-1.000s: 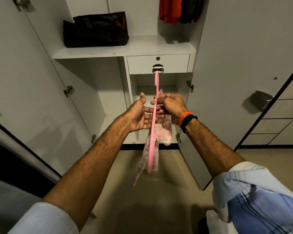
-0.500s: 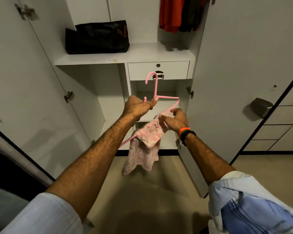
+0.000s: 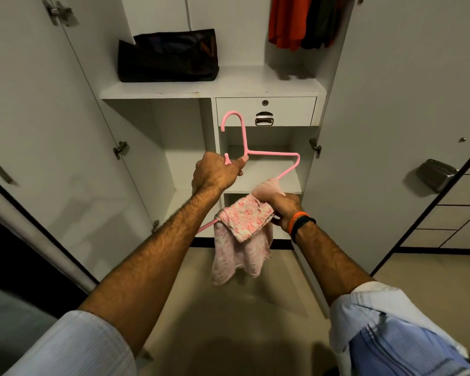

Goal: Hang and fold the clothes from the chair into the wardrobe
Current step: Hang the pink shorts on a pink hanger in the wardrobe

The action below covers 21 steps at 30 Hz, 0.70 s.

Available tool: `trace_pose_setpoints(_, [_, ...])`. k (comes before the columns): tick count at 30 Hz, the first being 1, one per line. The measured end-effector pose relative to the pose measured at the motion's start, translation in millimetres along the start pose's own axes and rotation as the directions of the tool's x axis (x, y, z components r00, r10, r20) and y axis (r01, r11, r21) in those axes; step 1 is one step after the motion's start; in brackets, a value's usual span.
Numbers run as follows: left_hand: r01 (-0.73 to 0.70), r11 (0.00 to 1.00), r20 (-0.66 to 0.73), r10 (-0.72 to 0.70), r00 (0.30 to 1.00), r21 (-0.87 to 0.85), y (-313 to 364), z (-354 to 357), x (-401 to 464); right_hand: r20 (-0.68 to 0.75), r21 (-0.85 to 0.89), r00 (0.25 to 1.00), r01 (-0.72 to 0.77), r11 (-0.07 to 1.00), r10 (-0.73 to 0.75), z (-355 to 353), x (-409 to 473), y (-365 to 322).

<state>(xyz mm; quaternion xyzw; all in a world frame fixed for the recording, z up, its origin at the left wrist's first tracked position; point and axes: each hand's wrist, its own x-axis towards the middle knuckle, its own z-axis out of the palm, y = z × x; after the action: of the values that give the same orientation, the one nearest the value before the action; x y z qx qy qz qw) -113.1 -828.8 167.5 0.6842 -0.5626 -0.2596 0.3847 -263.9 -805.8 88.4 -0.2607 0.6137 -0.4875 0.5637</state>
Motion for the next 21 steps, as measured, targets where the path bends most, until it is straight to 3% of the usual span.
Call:
trace_pose_setpoints(5, [-0.018, 1.000, -0.026, 0.019, 0.999, 0.002, -1.4, 1.0, -6.9, 0.208, 0.162, 0.968, -0.173, 0.971, 0.137, 3.7, -11.4, 0.8])
trace_pose_setpoints(9, [-0.004, 1.000, -0.058, 0.004, 0.998, -0.012, -4.3, -1.2, -8.9, 0.257, 0.168, 0.938, -0.280, 0.945, 0.232, -1.8, -20.3, 4.3])
trace_pose_setpoints(21, [-0.042, 0.998, -0.127, 0.047, 0.991, 0.046, -9.4, -1.4, -28.6, 0.315, 0.483, 0.949, -0.170, 0.859, 0.011, 17.1, -33.2, 3.5])
